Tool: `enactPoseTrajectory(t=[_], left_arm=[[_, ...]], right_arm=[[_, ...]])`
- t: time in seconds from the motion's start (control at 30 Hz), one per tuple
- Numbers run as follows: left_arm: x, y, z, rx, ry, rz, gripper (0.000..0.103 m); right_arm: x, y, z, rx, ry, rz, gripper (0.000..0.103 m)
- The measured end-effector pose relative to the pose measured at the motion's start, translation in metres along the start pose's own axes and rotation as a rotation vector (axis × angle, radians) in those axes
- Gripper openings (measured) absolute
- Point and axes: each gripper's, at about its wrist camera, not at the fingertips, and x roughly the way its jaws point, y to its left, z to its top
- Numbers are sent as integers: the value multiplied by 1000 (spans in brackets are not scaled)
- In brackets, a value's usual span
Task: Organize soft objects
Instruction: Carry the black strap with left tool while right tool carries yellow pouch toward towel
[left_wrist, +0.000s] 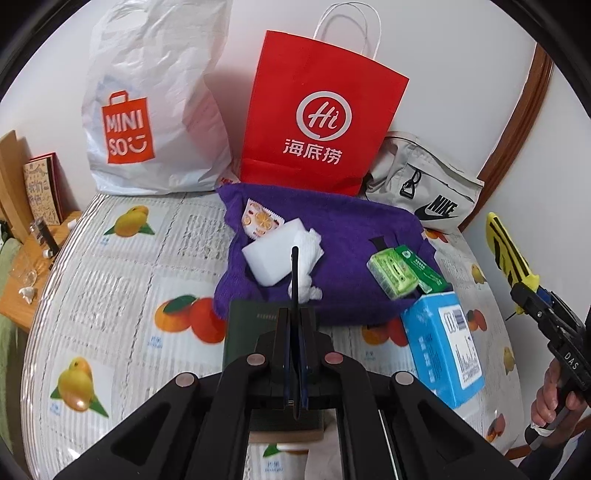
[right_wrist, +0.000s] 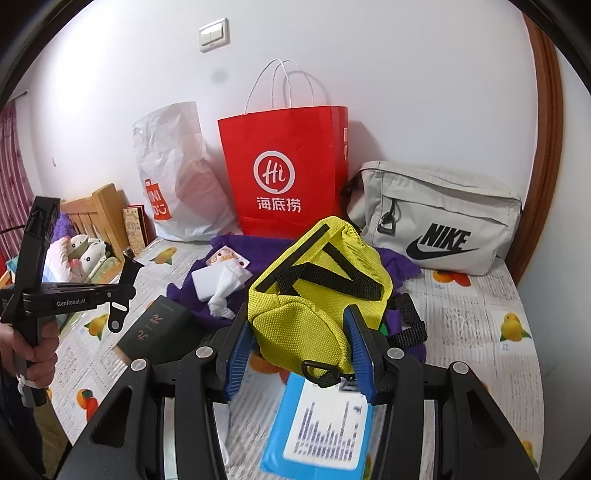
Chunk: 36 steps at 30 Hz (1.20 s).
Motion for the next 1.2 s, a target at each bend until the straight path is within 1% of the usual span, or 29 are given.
enactPoseTrajectory(t=[0.2,0.67,1.0,1.2], left_arm=[[15,-9,17,24,-1,-5,4],[59,-7,45,11,24,0,4],[89,9,64,-16,44,20,4],[105,23,64,-46,66,31,4]], right_arm=[[21,-9,8,-13,15,-5,48],[73,-29,26,-27,51,4,48],[114,-42,33,-27,102,11,49],[134,-46,30,-32,135,15,49]])
